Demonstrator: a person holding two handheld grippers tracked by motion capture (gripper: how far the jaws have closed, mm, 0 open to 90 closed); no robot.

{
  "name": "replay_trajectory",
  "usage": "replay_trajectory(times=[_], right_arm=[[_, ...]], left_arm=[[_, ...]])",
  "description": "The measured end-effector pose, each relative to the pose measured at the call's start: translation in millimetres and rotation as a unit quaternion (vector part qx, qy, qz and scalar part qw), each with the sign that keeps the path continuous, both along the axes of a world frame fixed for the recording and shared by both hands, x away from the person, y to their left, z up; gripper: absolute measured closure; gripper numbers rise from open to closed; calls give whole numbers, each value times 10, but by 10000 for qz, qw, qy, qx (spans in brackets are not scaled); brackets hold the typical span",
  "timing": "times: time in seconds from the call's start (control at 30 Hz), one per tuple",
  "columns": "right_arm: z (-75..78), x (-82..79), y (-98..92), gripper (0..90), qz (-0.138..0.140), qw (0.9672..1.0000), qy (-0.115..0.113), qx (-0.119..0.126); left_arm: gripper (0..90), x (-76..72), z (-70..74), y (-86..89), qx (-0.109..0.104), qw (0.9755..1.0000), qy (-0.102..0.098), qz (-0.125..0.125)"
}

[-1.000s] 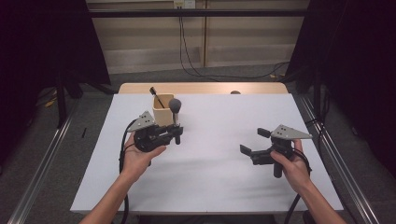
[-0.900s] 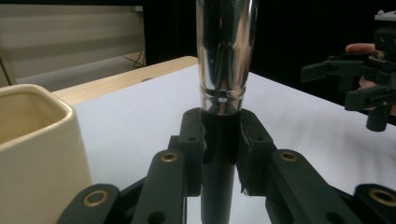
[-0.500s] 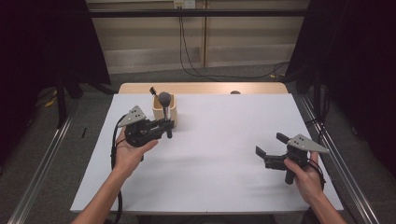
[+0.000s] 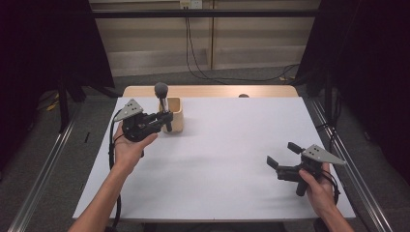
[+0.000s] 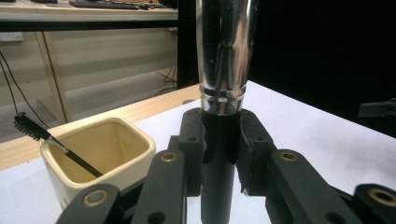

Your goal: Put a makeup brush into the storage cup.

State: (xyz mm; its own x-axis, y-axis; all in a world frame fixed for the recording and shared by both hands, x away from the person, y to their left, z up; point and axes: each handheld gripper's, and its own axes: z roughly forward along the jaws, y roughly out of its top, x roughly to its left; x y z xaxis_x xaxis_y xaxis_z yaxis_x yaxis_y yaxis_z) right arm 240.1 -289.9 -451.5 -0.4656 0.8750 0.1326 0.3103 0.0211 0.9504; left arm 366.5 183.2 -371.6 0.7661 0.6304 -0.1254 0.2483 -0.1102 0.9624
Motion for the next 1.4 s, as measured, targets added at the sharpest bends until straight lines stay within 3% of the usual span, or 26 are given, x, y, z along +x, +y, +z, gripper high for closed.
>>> replay_trajectory(times=[0.2,0.33,0.43,0.7,0.97,1.07,1.2,1.4], right_arm=[[-15,-4,21,0,8,9997,-86,-213],[-26,-5,28,1,88,9999,-29,-142],[-23,-6,38,10,108,9999,-20,-128],[-27,-3,29,10,137,9999,-1,-85],[-26,-9,26,0,169,9998,23,-52],[-28,-9,26,0,160,9998,13,-81],[-37,-10,42,0,261,9996,58,-116],[-37,-18,60,0,311,9995,42,-104]], left_arm=[[747,125,77,8,-20,9999,-51,141],[746,225,108,35,-78,9996,-45,263],[747,307,119,46,52,9993,-75,375],[746,467,136,48,-23,9983,-76,569],[746,623,53,27,-64,9971,-57,758],[746,661,18,12,38,9970,-141,758],[746,705,-12,-6,-21,9969,-94,776],[746,757,-86,-32,77,9970,-35,770]])
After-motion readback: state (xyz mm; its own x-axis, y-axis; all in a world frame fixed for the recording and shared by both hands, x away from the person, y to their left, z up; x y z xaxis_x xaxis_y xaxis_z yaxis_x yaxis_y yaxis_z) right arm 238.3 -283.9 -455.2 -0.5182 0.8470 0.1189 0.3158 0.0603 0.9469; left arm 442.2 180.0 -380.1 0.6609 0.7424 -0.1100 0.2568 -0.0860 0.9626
